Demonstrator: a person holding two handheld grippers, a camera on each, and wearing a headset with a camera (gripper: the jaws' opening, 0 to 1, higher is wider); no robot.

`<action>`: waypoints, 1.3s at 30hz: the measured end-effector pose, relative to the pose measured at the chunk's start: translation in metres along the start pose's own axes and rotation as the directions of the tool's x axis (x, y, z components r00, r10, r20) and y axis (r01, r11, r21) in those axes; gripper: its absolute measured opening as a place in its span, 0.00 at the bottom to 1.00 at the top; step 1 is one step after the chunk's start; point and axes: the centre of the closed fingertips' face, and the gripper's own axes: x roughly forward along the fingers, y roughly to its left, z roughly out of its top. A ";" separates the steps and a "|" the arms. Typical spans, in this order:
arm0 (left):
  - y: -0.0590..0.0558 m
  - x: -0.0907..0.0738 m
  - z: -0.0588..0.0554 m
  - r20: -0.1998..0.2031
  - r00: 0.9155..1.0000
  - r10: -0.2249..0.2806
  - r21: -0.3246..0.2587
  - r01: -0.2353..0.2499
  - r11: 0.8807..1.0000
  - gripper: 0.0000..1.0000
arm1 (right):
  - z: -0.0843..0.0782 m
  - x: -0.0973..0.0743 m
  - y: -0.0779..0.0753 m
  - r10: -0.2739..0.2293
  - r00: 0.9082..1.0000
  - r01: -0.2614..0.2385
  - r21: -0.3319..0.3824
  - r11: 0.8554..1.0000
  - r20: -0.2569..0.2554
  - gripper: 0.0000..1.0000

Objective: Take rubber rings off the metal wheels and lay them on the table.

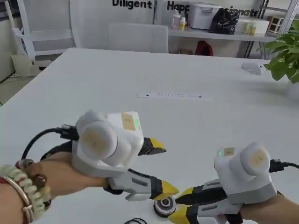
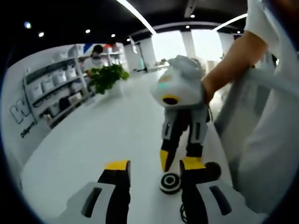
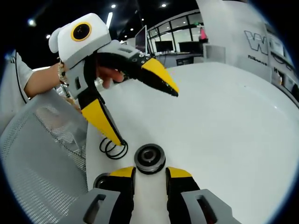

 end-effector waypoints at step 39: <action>-0.022 0.015 -0.041 -0.001 0.999 -0.032 -0.171 0.031 0.985 0.15 | -0.002 0.001 -0.001 -0.007 1.000 0.005 -0.105 0.994 -0.016 0.16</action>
